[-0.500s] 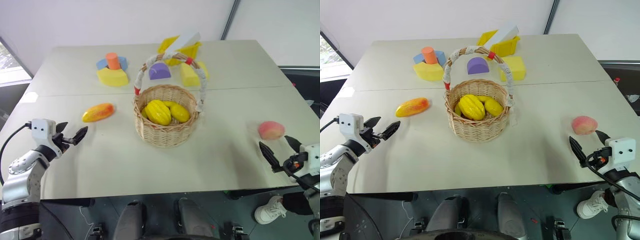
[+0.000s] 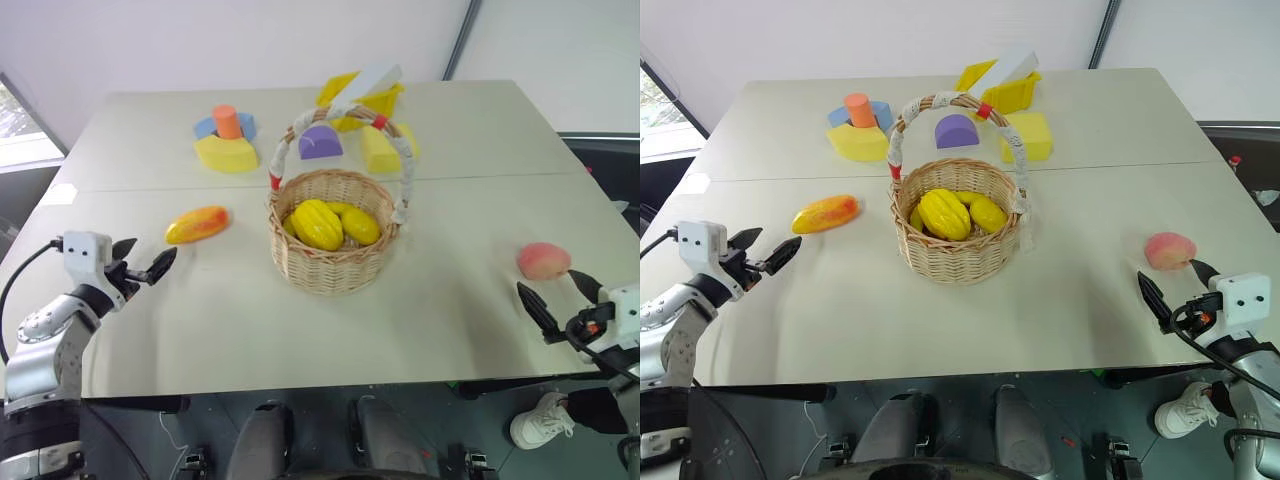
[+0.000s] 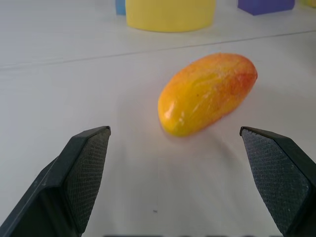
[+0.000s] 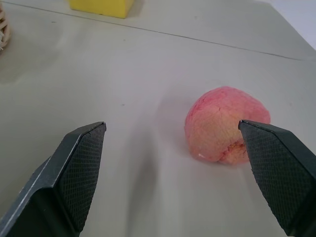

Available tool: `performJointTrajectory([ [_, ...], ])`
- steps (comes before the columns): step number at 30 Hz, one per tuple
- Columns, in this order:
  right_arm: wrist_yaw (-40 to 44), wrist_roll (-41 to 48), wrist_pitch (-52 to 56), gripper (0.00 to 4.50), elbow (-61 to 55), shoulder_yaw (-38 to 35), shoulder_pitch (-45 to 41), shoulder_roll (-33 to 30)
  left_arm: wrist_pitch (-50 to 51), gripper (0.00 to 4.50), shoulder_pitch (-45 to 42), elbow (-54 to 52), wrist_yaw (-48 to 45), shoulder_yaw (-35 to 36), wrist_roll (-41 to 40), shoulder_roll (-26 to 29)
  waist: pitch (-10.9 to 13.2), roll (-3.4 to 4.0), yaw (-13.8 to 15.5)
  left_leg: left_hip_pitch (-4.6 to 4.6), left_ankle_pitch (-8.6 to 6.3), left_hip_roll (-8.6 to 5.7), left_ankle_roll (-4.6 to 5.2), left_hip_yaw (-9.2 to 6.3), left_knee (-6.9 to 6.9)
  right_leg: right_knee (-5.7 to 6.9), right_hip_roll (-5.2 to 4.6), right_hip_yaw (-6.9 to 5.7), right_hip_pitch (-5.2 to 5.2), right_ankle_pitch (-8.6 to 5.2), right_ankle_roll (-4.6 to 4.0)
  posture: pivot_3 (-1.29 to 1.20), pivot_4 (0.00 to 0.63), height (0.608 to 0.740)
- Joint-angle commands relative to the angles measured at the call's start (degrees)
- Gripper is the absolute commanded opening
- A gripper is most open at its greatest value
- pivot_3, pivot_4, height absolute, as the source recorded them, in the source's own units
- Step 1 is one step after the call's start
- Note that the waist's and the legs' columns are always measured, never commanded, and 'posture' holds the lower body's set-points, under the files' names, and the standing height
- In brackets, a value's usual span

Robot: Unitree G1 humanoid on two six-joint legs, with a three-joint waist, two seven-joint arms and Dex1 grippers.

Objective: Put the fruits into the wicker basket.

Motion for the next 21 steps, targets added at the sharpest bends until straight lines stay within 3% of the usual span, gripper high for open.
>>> performJointTrajectory([
  [1, -0.6, 2.2, 0.7, 4.48, -4.4, -1.5, -3.3, -2.3, 1.0, 4.50, -4.7, -2.0, -0.2, -1.2, 0.7, 2.9, 0.0, 0.00, 0.0, 0.00, 0.00, -0.01, 0.00, 0.00, 0.00, 0.01, 0.01, 0.00, 0.00, 0.00, 0.00, 0.00, 0.150, 0.740],
  [10, 4.3, 14.5, 16.6, 4.48, -25.4, 3.5, -4.2, -11.8, 0.9, 4.50, -16.9, 4.7, -6.4, -15.2, 11.4, 10.6, 0.0, -0.04, 0.0, -0.05, 0.00, -0.02, 0.00, -0.05, 0.00, 0.02, 0.15, -0.04, -0.01, 0.00, 0.01, 0.00, 0.150, 0.740],
  [16, 2.2, 21.3, 23.3, 4.48, -33.5, 12.4, -14.2, -14.7, -0.6, 4.50, -23.9, 11.0, -14.5, -23.2, 17.1, 14.5, 0.0, -0.08, -0.3, -0.04, 0.00, -0.02, 0.01, 0.00, 0.04, 0.01, 0.22, -0.10, -0.02, 0.01, 0.02, 0.00, 0.150, 0.740],
  [21, 1.5, 20.7, 24.4, 4.48, -34.3, 21.7, -23.8, -12.9, -5.3, 4.50, -30.7, 19.8, -21.0, -29.9, 23.0, 15.6, 0.1, -0.14, -0.1, -0.18, 0.01, -0.01, 0.01, -0.04, 0.06, 0.02, 0.29, -0.15, -0.14, 0.00, 0.01, 0.00, 0.150, 0.740],
])
